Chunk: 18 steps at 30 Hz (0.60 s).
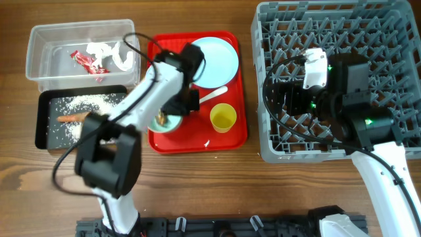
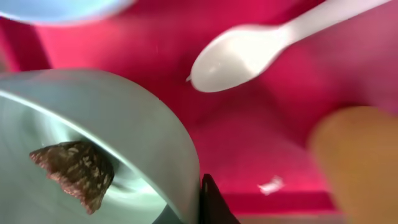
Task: Sort waste into correct bins and load items into the dishwasher rack
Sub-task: 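Grasp the rim of the green bowl with the left gripper, then tip the green bowl over the black tray to dump the food scrap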
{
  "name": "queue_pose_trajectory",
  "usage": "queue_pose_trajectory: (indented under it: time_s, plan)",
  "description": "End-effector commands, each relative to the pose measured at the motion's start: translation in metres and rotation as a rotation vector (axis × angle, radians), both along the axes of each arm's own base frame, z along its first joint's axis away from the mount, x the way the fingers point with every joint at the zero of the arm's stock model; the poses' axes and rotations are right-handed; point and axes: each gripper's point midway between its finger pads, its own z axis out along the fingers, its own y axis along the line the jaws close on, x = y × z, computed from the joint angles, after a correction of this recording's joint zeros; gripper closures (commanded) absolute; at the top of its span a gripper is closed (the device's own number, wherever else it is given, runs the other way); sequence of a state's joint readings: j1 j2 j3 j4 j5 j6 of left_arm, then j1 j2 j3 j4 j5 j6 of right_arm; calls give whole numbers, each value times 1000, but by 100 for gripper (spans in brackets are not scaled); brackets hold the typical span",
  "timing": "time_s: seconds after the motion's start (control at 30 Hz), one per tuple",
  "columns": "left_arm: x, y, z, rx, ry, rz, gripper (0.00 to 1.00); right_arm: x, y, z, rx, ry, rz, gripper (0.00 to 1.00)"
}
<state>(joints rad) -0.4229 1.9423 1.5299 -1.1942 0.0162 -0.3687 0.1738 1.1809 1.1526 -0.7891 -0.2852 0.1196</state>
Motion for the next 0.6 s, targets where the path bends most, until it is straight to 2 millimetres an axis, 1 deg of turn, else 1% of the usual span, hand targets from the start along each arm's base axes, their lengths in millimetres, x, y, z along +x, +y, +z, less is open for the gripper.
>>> queue_pose_trajectory:
  time_s: [0.0, 0.1, 0.17, 0.3, 0.37, 0.47, 0.57]
  plan:
    - [16, 16, 68, -117, -155, 54, 96, 2, 3, 7, 17, -9, -1, 0]
    - [21, 45, 89, -149, -201, 120, 96, 3, 2, 7, 14, -11, -4, 0]
    - [24, 62, 100, -215, -217, 140, 96, 3, 1, 7, 10, -13, -5, 0]
    - [34, 97, 107, -372, -236, 173, 96, 3, 1, 7, 10, -12, -5, 0]
    - [37, 110, 109, -458, -251, 170, 96, 3, 1, 7, 10, -12, -5, 0]
    - [41, 127, 116, -660, -309, 125, 96, 3, 1, 6, 11, -11, -5, 0]
    - [45, 145, 129, -879, -406, 140, 96, 3, 1, 7, 11, -11, -5, 0]
